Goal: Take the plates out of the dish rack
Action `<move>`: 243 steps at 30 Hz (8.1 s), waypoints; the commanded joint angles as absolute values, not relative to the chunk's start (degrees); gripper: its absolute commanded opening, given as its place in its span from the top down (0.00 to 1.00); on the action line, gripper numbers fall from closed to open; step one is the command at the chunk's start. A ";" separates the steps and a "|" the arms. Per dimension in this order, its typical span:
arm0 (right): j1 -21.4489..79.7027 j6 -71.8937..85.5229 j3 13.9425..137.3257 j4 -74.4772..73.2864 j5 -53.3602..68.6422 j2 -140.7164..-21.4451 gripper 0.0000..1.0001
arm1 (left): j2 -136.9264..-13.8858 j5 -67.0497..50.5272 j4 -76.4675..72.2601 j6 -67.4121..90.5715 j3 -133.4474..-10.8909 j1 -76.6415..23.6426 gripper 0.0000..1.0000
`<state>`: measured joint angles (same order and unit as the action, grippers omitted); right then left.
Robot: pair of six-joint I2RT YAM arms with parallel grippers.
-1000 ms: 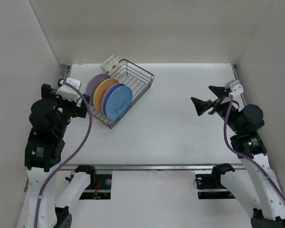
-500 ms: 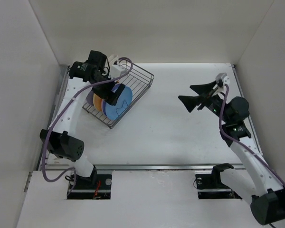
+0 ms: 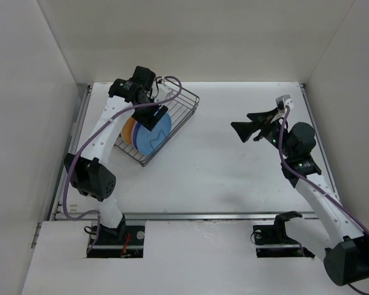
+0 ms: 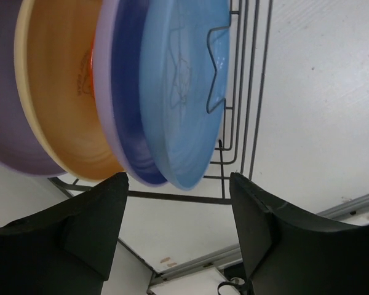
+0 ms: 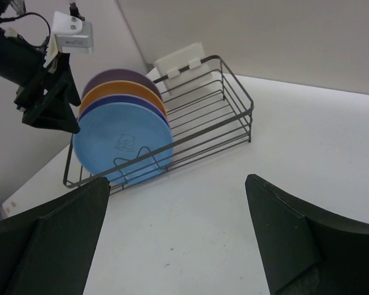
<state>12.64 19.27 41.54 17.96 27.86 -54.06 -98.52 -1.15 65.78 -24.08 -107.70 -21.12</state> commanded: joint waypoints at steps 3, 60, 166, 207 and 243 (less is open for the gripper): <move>12.22 18.11 40.43 18.98 22.50 -50.80 0.04 | -100.89 2.55 62.67 -21.97 -108.28 -20.92 0.37; 12.22 17.58 42.01 9.58 23.37 -47.55 0.04 | -100.20 12.21 54.67 -16.79 -108.45 -23.64 0.31; 12.22 32.26 53.62 -30.06 -0.62 -42.88 0.01 | -104.00 1.46 55.01 -10.11 -110.39 -41.48 0.17; 23.55 29.71 50.19 -27.69 -4.23 -64.52 0.01 | -102.67 27.50 57.04 -14.50 -105.72 -23.82 1.00; 34.18 26.54 48.70 1.40 18.11 -53.34 0.08 | -94.39 -37.97 79.01 -20.30 -114.08 -28.65 1.00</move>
